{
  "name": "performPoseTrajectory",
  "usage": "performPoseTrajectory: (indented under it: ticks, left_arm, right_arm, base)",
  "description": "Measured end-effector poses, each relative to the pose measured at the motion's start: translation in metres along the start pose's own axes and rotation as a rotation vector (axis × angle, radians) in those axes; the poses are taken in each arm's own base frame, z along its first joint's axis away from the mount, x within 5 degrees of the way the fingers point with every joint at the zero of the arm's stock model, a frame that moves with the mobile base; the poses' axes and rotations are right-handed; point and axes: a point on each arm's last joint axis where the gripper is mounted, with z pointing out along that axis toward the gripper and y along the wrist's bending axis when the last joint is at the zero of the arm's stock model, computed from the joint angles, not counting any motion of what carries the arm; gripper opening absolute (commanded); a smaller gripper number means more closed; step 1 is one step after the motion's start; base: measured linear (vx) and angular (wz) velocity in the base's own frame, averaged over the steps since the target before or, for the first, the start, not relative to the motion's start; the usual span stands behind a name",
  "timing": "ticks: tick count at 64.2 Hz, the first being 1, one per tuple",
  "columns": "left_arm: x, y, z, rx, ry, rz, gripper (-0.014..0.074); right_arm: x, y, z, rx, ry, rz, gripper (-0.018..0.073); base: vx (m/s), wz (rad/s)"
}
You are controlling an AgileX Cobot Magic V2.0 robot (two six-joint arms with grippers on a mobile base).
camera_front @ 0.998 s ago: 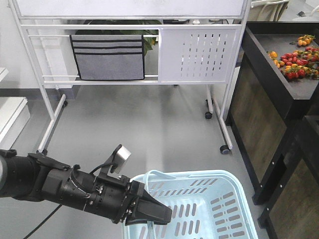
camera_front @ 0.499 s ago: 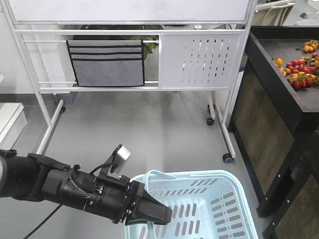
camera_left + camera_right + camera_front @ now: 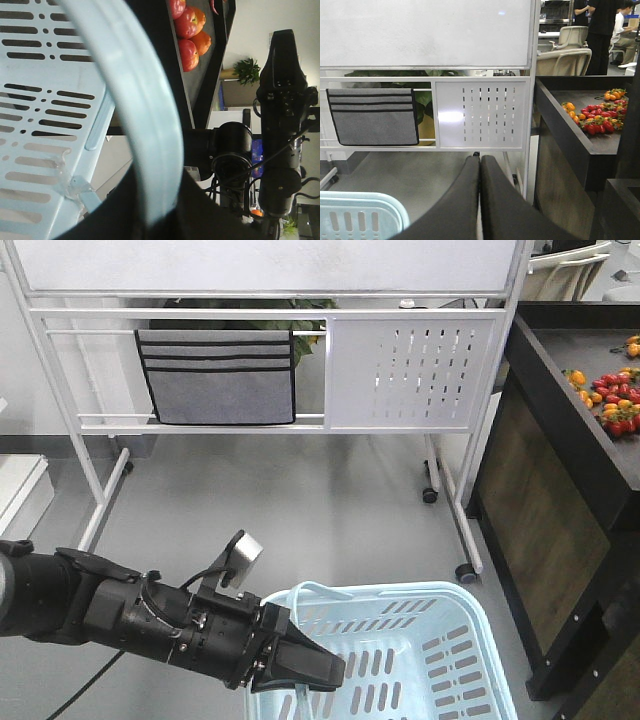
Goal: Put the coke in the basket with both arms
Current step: 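Drive the base past the whiteboard stand carrying the basket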
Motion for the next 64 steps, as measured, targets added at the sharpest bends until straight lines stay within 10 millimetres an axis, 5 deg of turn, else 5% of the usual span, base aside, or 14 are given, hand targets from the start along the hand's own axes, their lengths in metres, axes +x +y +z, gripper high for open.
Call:
performPoseTrajectory:
  ticks: [64]
  left_arm:
    - [0.0000,0.0000,0.0000,0.000,0.000,0.000,-0.0006]
  right_arm:
    - [0.0000,0.0000,0.0000,0.000,0.000,0.000,-0.0010]
  base:
    - [0.13,0.04]
